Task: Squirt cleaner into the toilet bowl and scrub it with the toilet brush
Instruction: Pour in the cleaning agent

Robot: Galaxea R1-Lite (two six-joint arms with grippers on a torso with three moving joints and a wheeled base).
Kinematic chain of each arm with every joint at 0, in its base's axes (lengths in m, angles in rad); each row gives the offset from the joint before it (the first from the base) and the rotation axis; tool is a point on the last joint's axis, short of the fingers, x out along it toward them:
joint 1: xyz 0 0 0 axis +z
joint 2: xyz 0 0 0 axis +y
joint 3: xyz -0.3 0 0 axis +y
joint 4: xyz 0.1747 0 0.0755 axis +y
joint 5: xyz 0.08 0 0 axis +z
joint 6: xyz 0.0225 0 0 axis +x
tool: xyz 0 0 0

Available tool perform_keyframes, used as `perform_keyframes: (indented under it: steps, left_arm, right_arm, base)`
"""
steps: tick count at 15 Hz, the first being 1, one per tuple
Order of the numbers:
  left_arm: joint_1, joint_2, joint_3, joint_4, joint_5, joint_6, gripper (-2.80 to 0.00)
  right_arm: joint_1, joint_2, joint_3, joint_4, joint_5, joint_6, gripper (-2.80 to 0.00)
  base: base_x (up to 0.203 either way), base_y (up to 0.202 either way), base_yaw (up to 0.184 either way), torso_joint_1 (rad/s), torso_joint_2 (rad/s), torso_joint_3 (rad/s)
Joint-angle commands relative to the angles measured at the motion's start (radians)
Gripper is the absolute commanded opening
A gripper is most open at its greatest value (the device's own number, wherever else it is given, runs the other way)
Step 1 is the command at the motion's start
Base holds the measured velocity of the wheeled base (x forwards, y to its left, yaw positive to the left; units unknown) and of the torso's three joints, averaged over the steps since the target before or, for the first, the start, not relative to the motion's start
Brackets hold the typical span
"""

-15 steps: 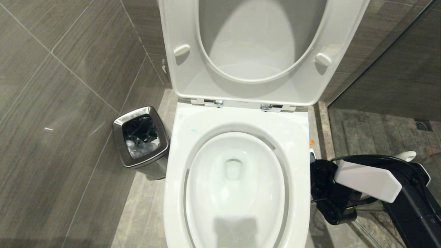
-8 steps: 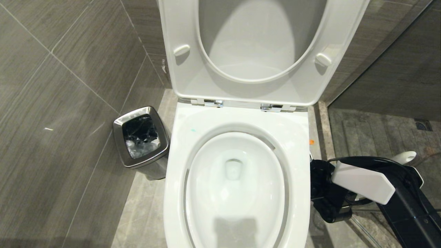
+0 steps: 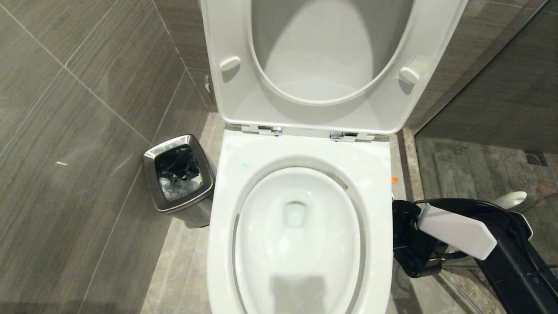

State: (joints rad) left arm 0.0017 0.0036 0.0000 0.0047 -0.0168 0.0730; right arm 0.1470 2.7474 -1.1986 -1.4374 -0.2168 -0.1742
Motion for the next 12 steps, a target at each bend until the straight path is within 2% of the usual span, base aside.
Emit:
perform_keyframes:
  steps: [1, 3, 4, 7, 12]
  left_arm:
    - [0.001, -0.001, 0.000, 0.000, 0.000, 0.001, -2.80]
    - [0.001, -0.001, 0.000, 0.000, 0.000, 0.001, -2.80]
    - [0.001, -0.001, 0.000, 0.000, 0.000, 0.001, -2.80]
    - [0.001, -0.001, 0.000, 0.000, 0.000, 0.001, -2.80]
    - [0.001, -0.001, 0.001, 0.000, 0.000, 0.001, -2.80]
  right_arm:
    - [0.001, 0.006, -0.062, -0.013, -0.007, 0.013, 0.00]
    - [0.001, 0.044, -0.226, -0.011, -0.042, 0.019, 0.00]
    - [0.001, 0.057, -0.259, 0.001, -0.058, 0.022, 0.00]
    - [0.002, 0.067, -0.249, 0.023, -0.073, 0.024, 0.00]
    - [0.003, 0.056, -0.206, 0.043, -0.037, 0.020, 0.00]
  base:
    - [0.000, 0.000, 0.000, 0.000, 0.00, 0.000]
    - [0.000, 0.000, 0.000, 0.000, 0.00, 0.000]
    - [0.000, 0.000, 0.000, 0.000, 0.00, 0.000]
    - [0.000, 0.000, 0.000, 0.000, 0.00, 0.000]
    - [0.000, 0.000, 0.000, 0.000, 0.00, 0.000]
